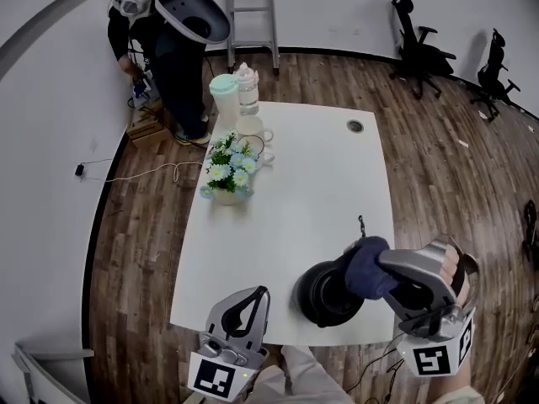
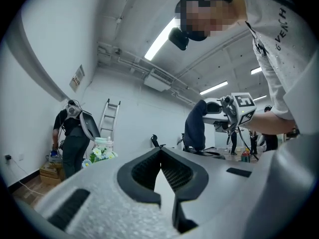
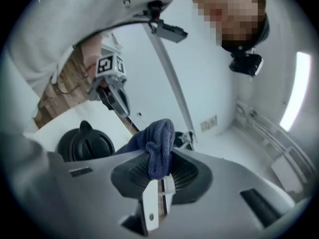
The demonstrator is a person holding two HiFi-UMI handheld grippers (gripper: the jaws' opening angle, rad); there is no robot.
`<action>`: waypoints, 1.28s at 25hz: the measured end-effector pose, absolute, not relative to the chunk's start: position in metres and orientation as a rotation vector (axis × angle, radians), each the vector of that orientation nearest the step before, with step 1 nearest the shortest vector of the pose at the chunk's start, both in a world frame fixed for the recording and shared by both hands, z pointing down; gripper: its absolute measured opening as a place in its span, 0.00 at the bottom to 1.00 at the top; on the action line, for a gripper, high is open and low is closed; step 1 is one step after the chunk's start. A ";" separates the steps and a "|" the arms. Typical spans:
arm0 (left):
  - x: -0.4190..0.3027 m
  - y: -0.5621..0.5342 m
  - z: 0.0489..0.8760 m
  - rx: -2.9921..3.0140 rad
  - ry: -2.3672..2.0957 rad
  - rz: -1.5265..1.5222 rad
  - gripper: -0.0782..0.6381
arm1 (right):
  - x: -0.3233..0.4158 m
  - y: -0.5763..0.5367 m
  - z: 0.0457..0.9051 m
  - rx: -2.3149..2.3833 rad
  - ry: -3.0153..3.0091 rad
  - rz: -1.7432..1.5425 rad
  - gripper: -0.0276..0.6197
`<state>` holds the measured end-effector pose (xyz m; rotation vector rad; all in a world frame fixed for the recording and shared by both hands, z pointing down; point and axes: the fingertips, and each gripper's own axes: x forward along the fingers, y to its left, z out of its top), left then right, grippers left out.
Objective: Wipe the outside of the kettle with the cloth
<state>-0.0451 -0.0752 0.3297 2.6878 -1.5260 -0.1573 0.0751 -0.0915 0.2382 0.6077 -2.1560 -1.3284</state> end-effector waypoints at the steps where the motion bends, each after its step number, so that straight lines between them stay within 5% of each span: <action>1: -0.047 -0.075 0.324 2.693 -1.540 -0.173 0.12 | 0.057 -0.080 0.237 0.460 -2.190 -1.360 0.14; 6: -0.049 -0.075 0.319 2.685 -1.529 -0.217 0.12 | 0.012 -0.042 0.281 -0.200 -2.069 -1.348 0.14; 11: -0.035 -0.073 0.346 2.643 -1.348 -0.179 0.12 | 0.014 -0.062 0.322 -0.383 -1.915 -1.205 0.14; 21: -0.041 -0.080 0.359 2.602 -1.339 -0.156 0.12 | 0.078 -0.119 0.328 -0.083 -1.850 -1.031 0.14; 28: -0.027 -0.084 0.342 2.652 -1.332 -0.201 0.12 | 0.075 -0.139 0.250 0.540 -1.873 -1.378 0.14; 32: -0.016 -0.082 0.314 2.722 -1.382 -0.231 0.12 | 0.048 -0.099 0.252 0.470 -1.968 -1.407 0.14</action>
